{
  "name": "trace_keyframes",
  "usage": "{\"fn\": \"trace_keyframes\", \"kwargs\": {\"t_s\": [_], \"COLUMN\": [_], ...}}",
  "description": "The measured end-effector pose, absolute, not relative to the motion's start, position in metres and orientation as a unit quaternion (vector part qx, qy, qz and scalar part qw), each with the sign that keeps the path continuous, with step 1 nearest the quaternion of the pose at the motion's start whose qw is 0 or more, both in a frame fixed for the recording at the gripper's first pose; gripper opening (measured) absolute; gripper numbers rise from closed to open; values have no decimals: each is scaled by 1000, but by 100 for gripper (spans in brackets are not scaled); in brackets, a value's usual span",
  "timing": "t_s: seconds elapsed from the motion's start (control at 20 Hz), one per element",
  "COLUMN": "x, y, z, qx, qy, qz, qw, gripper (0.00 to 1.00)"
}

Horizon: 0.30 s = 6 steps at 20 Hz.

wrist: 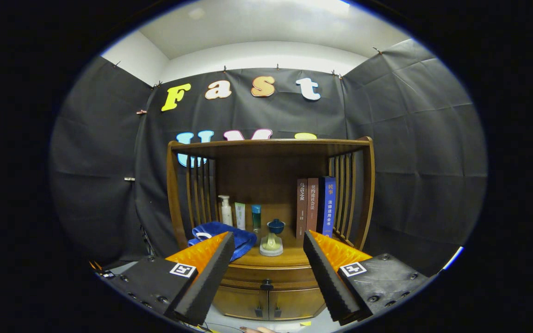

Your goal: Pull open the drawer, take out the items inside it, and place them on the countertop above the cabinet.

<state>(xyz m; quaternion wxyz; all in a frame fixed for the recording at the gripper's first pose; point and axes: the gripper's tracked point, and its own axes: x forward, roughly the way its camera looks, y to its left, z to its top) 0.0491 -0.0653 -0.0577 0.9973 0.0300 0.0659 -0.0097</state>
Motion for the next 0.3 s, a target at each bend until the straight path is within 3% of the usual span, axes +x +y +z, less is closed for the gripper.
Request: {"fn": "trace_keyframes", "kwargs": {"t_s": [0.3], "x": [46], "y": [-64], "z": [-60], "qx": [26], "qy": [69], "qz": [-7], "qw": [997], "gripper": [97]}}
